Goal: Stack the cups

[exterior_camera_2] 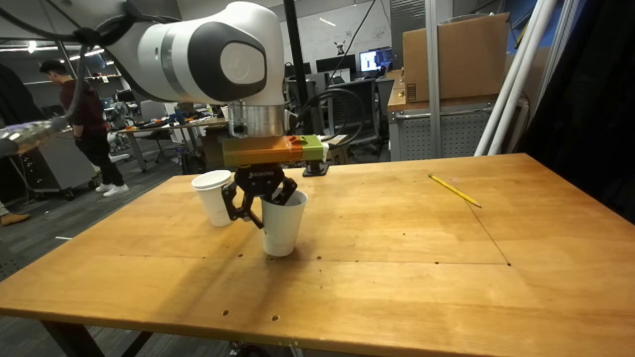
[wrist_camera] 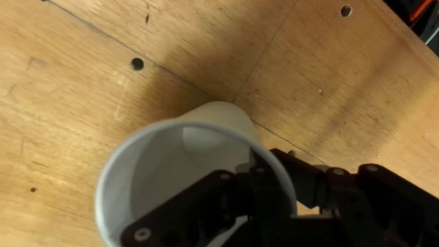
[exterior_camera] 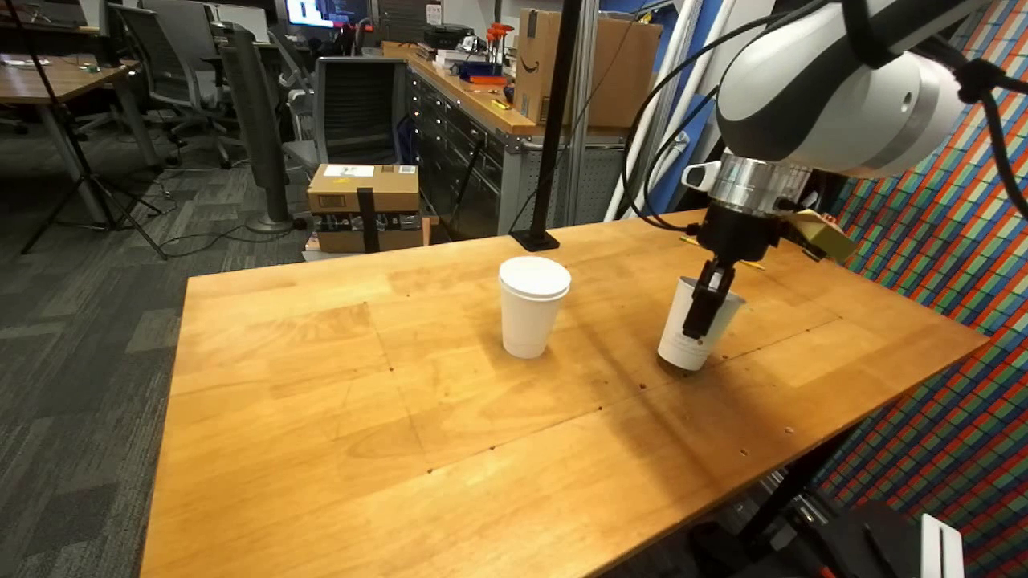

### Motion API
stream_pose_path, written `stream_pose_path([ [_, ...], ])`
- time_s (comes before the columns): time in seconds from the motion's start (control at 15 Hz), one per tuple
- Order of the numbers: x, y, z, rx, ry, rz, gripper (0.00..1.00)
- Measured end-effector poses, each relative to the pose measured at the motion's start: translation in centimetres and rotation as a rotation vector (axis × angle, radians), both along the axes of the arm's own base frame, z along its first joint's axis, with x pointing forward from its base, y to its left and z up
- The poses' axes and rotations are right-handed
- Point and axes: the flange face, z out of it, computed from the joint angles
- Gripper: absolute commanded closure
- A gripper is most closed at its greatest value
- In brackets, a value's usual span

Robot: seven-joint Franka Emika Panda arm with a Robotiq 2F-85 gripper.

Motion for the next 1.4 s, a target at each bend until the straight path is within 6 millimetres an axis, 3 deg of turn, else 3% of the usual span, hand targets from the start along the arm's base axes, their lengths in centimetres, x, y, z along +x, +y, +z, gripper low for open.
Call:
stream_pose_path([
  [0.27, 0.9, 1.9, 3.9, -0.077, -0.072, 0.009, 1.00],
  [0.6, 1.9, 6.2, 10.1, -0.139, -0.179, 0.040, 1.00],
  [0.8, 2.2, 8.8, 12.8, -0.143, -0.225, 0.065, 1.00],
  [1.13, 2.5, 13.6, 15.5, -0.140, -0.273, 0.115, 1.00],
  [1.4, 2.4, 17.6, 16.1, -0.133, -0.293, 0.182, 1.00],
])
